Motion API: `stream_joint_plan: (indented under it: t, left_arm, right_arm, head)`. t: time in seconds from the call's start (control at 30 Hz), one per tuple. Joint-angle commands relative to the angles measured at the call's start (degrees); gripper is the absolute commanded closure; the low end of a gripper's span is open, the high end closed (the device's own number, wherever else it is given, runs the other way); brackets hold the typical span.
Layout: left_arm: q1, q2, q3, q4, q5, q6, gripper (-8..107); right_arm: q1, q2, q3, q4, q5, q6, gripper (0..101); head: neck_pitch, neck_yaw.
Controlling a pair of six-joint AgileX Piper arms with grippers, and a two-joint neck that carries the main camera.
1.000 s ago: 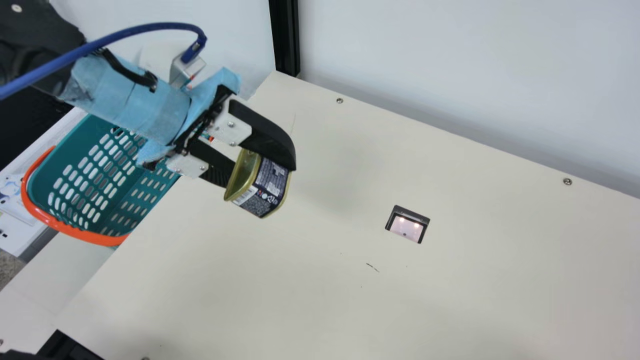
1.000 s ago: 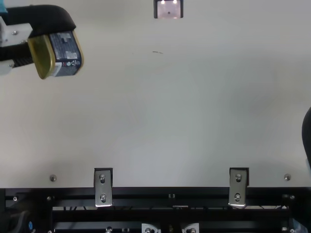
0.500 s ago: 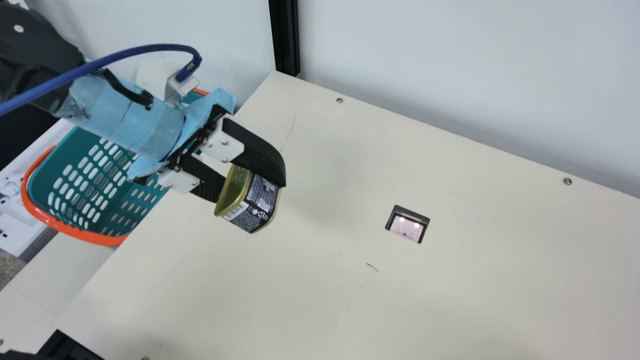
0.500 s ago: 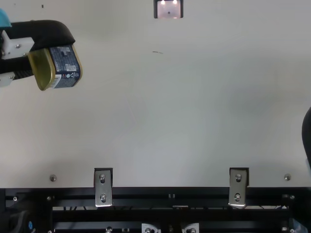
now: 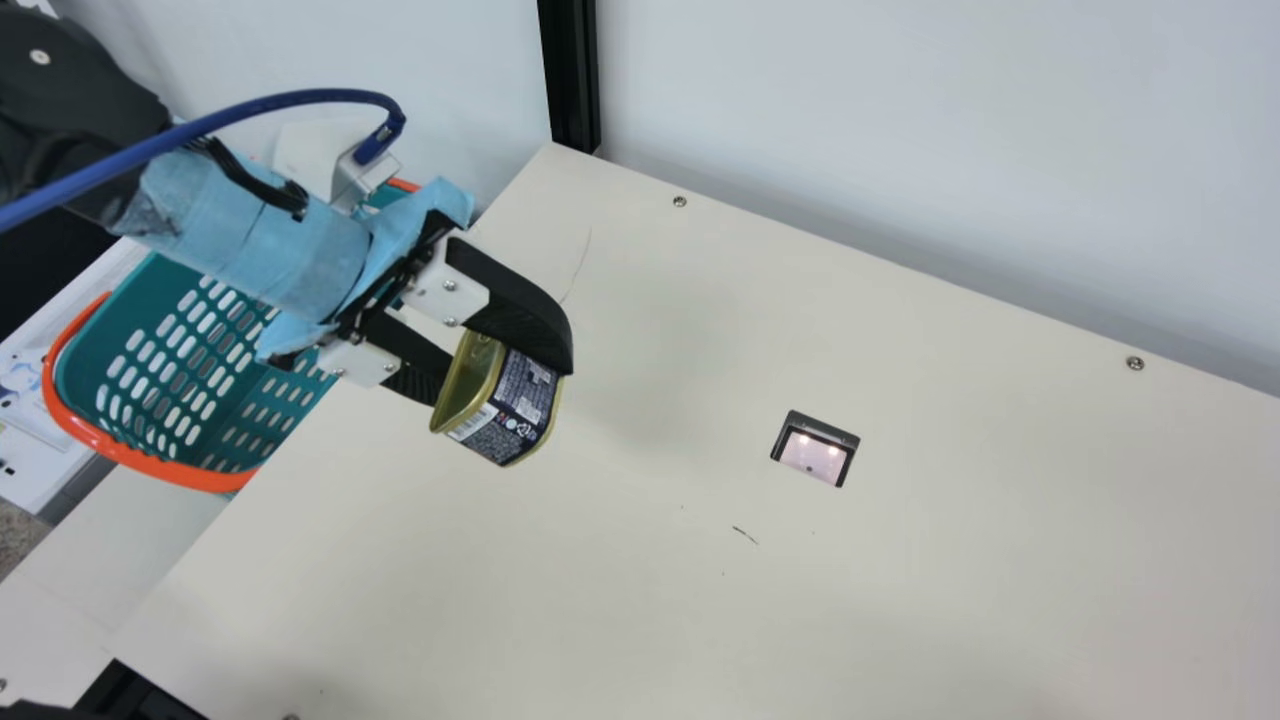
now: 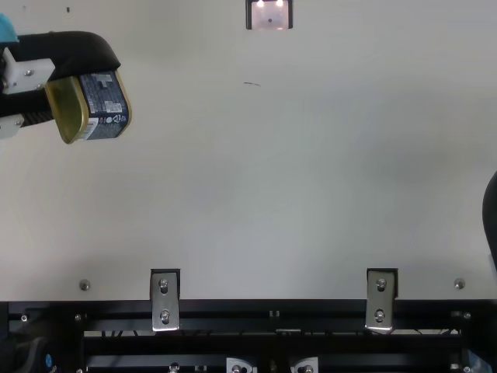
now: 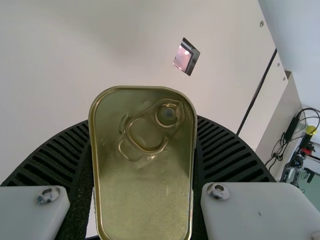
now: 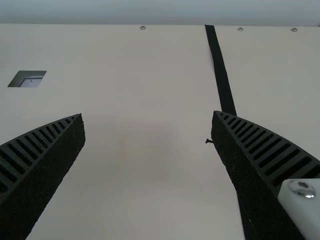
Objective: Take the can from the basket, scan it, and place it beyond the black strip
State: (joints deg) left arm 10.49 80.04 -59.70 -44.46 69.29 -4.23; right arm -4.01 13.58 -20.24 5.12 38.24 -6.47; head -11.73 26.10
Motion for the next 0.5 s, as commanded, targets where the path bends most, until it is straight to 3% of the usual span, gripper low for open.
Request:
stream_joint_plan:
  t: [0.0, 0.47]
  left_arm:
    - [-0.33, -0.15, 0.05, -0.58, -0.72, 0.39, 89]
    - [-7.83, -0.81, -1.22, -2.68, -12.55, 5.93, 89]
  right_arm:
    - [0.00, 0.00, 0.00, 0.00, 0.00, 0.00, 0]
    - [0.00, 0.00, 0.00, 0.00, 0.00, 0.00, 0]
  head:
    - [-2.01, 1.08]
    - [-1.27, -5.33]
